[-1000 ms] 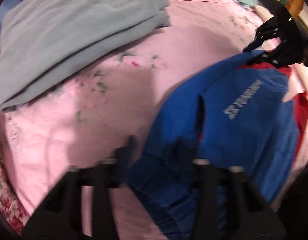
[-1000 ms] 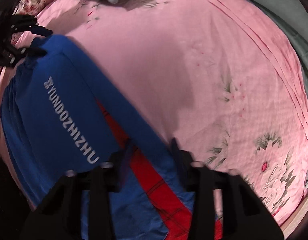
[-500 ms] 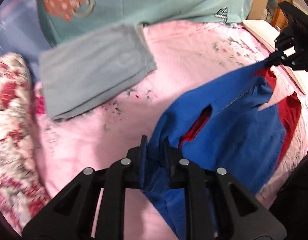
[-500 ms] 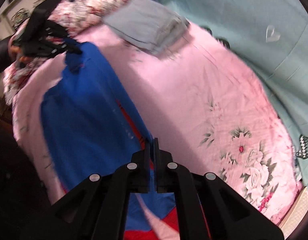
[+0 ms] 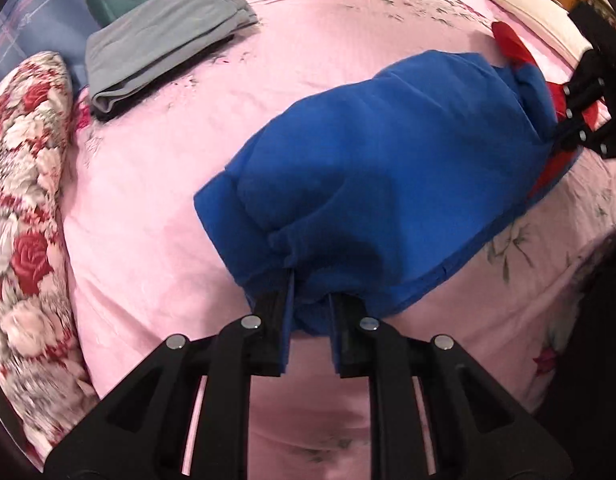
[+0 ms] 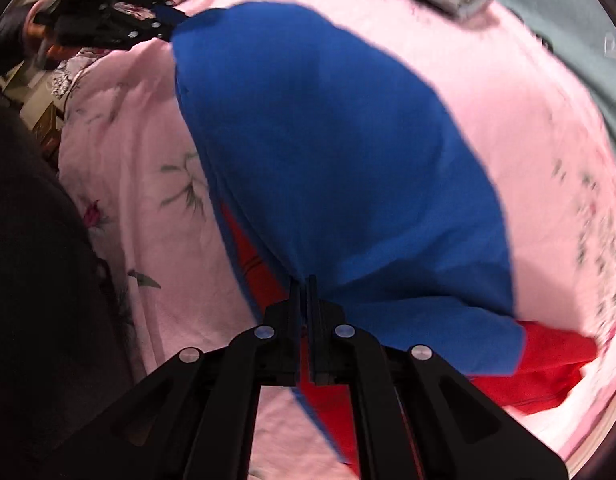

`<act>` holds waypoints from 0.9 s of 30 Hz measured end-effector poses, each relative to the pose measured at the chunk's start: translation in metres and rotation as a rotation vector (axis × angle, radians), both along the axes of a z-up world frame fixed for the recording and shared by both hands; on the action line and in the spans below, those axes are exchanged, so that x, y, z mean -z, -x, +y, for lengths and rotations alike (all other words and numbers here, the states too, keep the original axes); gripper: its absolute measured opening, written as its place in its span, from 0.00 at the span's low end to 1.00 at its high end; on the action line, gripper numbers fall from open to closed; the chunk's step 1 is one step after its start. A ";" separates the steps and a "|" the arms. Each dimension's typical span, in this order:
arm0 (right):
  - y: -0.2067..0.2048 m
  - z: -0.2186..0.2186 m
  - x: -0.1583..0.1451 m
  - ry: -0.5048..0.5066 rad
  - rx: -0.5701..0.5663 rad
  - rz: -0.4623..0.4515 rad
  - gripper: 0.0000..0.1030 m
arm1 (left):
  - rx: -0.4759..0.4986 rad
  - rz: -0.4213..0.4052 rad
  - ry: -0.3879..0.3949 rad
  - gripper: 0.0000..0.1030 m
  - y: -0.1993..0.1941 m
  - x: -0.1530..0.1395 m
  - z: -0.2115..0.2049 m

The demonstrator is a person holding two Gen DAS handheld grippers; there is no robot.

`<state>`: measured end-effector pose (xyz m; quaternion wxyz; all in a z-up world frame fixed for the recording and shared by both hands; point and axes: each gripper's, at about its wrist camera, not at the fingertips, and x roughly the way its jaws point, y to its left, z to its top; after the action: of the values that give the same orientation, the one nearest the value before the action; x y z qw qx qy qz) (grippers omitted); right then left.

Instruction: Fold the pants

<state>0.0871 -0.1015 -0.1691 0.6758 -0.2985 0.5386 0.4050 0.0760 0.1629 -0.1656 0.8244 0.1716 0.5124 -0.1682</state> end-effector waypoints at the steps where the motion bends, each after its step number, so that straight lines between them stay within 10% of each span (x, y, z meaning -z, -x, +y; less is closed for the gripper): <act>1: 0.001 0.000 0.004 -0.003 0.014 0.005 0.02 | -0.009 -0.009 -0.007 0.18 0.001 0.001 0.000; 4: 0.001 -0.002 0.007 -0.012 0.059 0.004 0.09 | -0.019 -0.006 -0.058 0.36 0.008 0.002 -0.001; 6: -0.001 -0.011 -0.007 -0.001 0.123 -0.018 0.45 | -0.027 0.010 -0.145 0.54 0.019 0.003 0.002; 11: -0.041 -0.095 -0.072 -0.248 0.478 0.017 0.46 | -0.094 -0.042 -0.136 0.63 0.039 -0.042 0.013; 17: -0.152 -0.207 -0.068 -0.370 1.203 -0.004 0.46 | -0.129 -0.139 0.153 0.74 0.005 -0.068 -0.054; 25: -0.212 -0.219 -0.002 -0.173 1.392 0.104 0.43 | -0.139 0.044 0.211 0.74 -0.017 0.009 -0.133; 27: -0.203 -0.224 0.000 -0.205 1.379 0.120 0.05 | -0.163 0.070 0.204 0.73 -0.018 0.019 -0.132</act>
<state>0.2898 -0.3259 -0.1695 0.7725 0.1993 0.6007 -0.0518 0.0939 0.0307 -0.1850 0.8303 0.0385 0.5331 -0.1579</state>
